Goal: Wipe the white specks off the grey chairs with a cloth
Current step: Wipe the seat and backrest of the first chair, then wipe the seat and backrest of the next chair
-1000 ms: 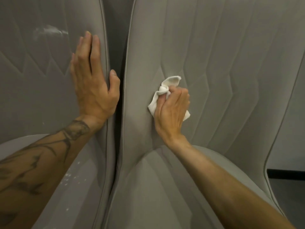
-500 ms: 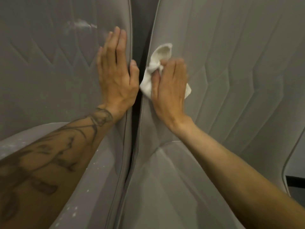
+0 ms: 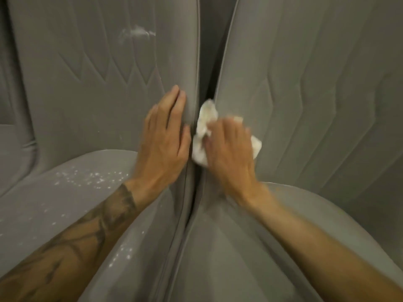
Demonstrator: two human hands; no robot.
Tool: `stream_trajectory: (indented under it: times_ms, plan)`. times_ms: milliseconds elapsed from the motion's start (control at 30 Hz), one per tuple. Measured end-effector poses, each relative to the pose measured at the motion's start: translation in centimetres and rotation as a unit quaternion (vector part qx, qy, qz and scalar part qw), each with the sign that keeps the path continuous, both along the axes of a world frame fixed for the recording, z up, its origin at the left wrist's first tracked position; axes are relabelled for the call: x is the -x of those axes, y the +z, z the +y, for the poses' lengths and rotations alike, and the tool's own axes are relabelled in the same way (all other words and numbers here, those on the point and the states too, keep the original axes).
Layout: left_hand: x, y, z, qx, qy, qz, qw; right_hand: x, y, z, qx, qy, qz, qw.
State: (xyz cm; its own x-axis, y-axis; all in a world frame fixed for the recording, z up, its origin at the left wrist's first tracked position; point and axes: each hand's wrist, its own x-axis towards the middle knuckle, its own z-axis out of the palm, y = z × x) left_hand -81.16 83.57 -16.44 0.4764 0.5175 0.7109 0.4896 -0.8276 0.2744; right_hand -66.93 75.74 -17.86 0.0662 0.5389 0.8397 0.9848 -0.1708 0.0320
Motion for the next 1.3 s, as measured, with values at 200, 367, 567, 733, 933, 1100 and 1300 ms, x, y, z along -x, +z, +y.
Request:
stream_trajectory:
  times_ms: [200,367,567,733,933,1100,1300]
  plan:
    - [4.0,-3.7,-3.0,0.098,-0.006,0.090,0.991,3.5,-7.3,-5.6,0.223,0.109,0.052,0.967]
    - [7.3,-6.6,-2.9,0.147,-0.036,0.144,0.978,4.9,-7.4,-7.5,0.318,0.111,0.157,0.928]
    - [12.2,-6.8,-2.8,0.156,-0.090,0.182,0.967,9.7,-6.6,-10.0,0.360,0.074,0.199,0.908]
    - [16.2,-6.2,-2.9,0.133,-0.131,0.215,0.959,12.5,-6.5,-12.2,0.370,0.038,0.249,0.894]
    - [22.8,-6.3,-1.8,0.135,-0.159,0.229,0.951,17.9,-6.5,-8.8,0.261,-0.229,0.332,0.877]
    - [29.0,-6.4,0.5,0.151,-0.142,0.257,0.944,24.7,-6.8,-8.5,0.274,-0.188,0.299,0.895]
    - [33.0,-6.0,4.6,0.160,-0.104,0.269,0.944,25.4,-6.0,-8.6,0.274,-0.182,0.338,0.882]
